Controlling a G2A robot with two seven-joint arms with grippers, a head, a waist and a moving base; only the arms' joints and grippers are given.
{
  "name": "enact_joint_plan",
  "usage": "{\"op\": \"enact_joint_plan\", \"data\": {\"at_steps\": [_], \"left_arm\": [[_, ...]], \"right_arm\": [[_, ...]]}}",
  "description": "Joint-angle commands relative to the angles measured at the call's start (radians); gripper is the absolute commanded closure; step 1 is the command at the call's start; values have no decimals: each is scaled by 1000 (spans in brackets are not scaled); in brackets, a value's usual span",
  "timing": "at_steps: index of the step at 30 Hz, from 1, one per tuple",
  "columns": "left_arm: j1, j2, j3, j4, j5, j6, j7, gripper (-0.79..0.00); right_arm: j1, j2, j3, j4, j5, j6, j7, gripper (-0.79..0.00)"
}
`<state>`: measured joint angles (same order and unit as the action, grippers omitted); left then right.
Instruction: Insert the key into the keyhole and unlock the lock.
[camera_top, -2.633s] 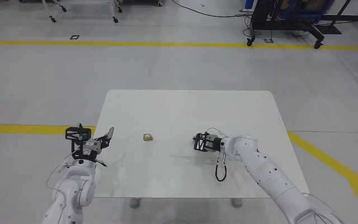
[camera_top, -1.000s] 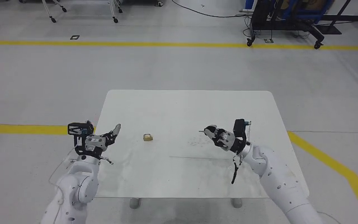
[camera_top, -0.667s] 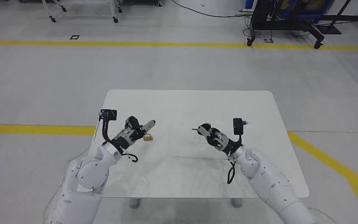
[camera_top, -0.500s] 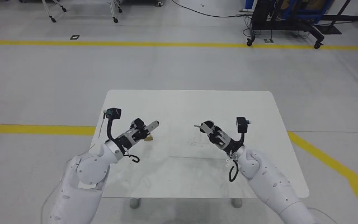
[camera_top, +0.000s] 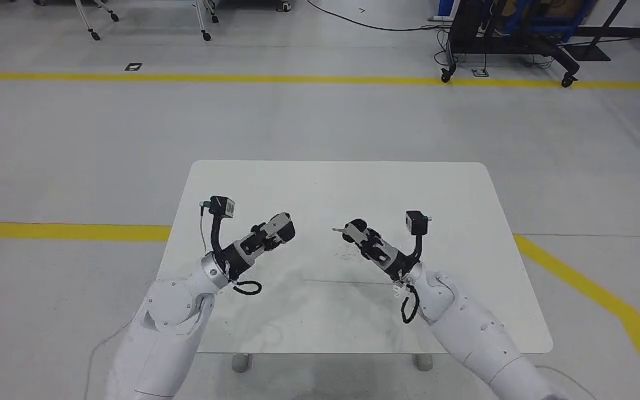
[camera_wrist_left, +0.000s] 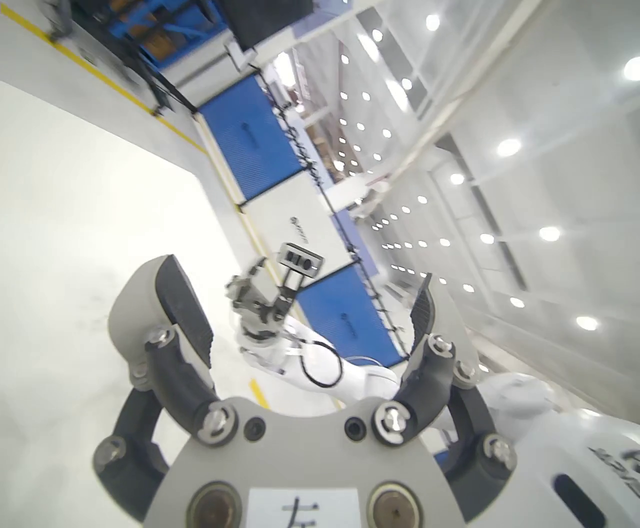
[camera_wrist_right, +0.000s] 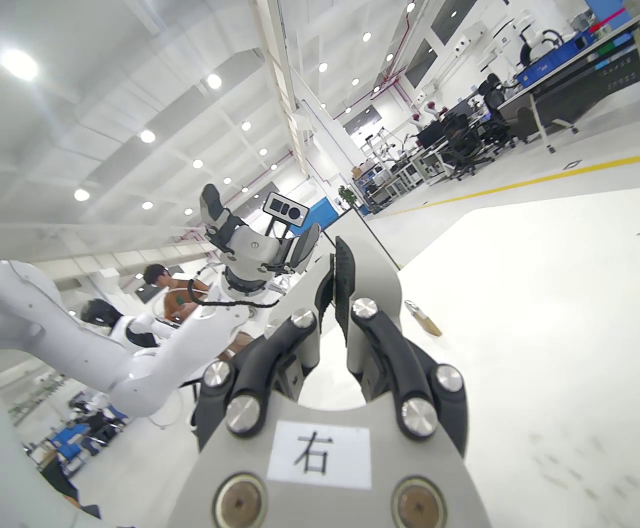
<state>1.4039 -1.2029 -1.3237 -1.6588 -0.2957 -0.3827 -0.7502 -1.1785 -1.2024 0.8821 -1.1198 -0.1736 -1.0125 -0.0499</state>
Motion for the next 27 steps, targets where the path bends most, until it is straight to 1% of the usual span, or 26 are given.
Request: {"op": "enact_joint_plan", "data": {"at_steps": [1, 3, 6, 11, 14, 16, 19, 23, 24, 25, 26, 27], "left_arm": [[-28, -1, 16, 31, -89, -5, -78, -785], [-43, -2, 21, 65, -155, -6, -113, -785], [-51, -1, 36, 74, -80, -26, -114, -785], [-58, 0, 53, 73, -28, -35, -97, -785], [-59, 3, 54, 78, 52, -42, -76, -785], [-57, 3, 60, 75, 64, -43, -65, -785], [-58, 4, 68, 74, 67, -39, -69, -776], [-61, 6, 79, 73, 110, -43, -68, -671], [-62, 6, 83, 73, 124, -45, -69, -656], [-62, 7, 86, 72, 138, -46, -70, -582], [-64, 8, 87, 73, 157, -48, -69, -551], [-64, 9, 87, 74, 173, -49, -64, -499]], "right_arm": [[25, -6, -26, 17, 124, 0, 78, 0], [46, -11, -45, 37, 202, 5, 142, 0], [67, -16, -61, 59, 287, 10, 217, 0], [84, -21, -70, 79, 403, 14, 315, 0], [87, -22, -69, 81, 449, 13, 357, 0], [85, -22, -67, 79, 469, 12, 383, 0], [81, -20, -74, 73, 502, 21, 455, 0], [81, -20, -78, 69, 562, 44, 527, 0], [82, -20, -77, 71, 570, 49, 538, 0], [83, -20, -76, 71, 576, 51, 548, 0], [83, -20, -74, 72, 582, 51, 555, 0], [83, -21, -72, 74, 586, 51, 561, 0]]}}
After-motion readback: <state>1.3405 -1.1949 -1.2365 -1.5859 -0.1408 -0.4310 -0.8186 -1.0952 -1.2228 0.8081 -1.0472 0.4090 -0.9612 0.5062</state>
